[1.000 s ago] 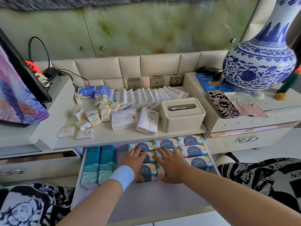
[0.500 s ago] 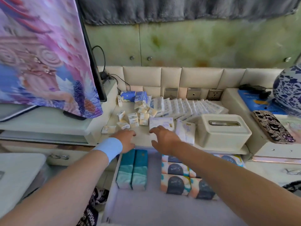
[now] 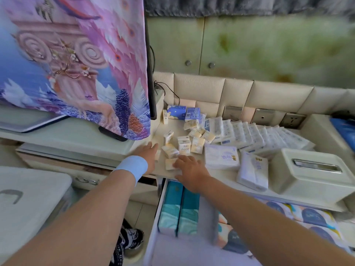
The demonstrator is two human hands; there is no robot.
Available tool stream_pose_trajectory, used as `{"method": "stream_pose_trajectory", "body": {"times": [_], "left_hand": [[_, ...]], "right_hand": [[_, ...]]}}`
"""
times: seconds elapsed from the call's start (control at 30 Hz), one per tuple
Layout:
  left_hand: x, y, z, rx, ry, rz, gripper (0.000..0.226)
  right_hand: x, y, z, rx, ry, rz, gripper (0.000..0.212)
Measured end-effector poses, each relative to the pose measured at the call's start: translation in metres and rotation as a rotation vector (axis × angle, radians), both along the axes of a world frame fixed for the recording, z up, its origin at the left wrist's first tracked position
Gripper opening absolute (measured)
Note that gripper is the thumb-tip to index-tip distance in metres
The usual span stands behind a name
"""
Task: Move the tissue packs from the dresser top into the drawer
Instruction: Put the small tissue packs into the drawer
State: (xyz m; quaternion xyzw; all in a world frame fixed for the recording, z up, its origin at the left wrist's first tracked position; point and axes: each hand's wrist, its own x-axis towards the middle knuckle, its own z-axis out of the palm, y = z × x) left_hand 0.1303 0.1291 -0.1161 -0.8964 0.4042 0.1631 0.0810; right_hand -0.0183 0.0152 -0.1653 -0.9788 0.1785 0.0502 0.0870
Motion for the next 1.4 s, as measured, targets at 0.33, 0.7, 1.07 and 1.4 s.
{"method": "stream_pose_trajectory", "body": {"times": [0.33, 0.7, 1.07, 1.4], "left_hand": [[-0.014, -0.012, -0.028, 0.080, -0.105, -0.076, 0.066], [-0.075, -0.010, -0.011, -0.135, 0.051, -0.204, 0.044], [-0.137, -0.001, -0.049, 0.113, 0.234, -0.433, 0.032], [-0.129, -0.006, -0.056, 0.066, 0.232, -0.447, 0.036]], "right_hand": [[-0.040, -0.016, -0.013, 0.118, -0.060, 0.006, 0.063], [-0.129, -0.027, -0.021, 0.004, 0.121, 0.127, 0.044], [-0.122, 0.011, -0.047, -0.206, 0.269, 0.123, 0.034], [-0.108, 0.011, -0.087, -0.317, 0.316, 0.067, 0.027]]}}
